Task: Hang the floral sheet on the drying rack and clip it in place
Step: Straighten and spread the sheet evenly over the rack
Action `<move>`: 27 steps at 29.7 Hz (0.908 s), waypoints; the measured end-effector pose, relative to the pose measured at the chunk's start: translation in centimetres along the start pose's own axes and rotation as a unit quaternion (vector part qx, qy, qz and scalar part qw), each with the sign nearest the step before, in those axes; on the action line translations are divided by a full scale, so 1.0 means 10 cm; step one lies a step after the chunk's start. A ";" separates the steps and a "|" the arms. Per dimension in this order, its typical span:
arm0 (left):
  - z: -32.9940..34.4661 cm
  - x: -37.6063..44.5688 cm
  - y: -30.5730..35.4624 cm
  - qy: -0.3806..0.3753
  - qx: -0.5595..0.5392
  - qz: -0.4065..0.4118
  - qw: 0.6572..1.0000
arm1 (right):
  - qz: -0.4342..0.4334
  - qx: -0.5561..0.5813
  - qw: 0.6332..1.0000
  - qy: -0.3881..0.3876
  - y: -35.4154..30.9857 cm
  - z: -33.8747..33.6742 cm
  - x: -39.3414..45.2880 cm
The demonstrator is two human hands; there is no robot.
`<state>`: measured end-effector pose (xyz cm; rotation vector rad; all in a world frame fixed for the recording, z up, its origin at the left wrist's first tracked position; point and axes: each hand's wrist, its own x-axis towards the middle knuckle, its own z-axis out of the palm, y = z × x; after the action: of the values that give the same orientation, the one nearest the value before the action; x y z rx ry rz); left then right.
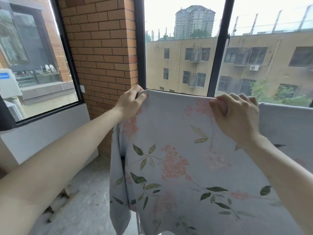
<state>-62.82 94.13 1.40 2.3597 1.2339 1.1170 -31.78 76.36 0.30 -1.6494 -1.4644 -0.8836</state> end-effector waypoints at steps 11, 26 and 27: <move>0.02 0.04 0.01 0.019 -0.016 -0.009 1.000 | 0.072 -0.034 0.995 0.065 0.70 -0.36 -0.30; 0.91 -0.15 1.42 -0.032 0.168 0.223 0.960 | 0.066 -0.050 0.991 0.101 0.57 -0.09 -0.40; 0.99 -0.15 1.45 -0.017 0.166 0.231 0.959 | 0.066 -0.051 0.991 0.101 0.60 -0.11 -0.40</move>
<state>-47.57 85.35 1.62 3.0188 0.9384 1.0481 -26.29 73.09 -3.23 -1.6568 -1.1753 -1.0332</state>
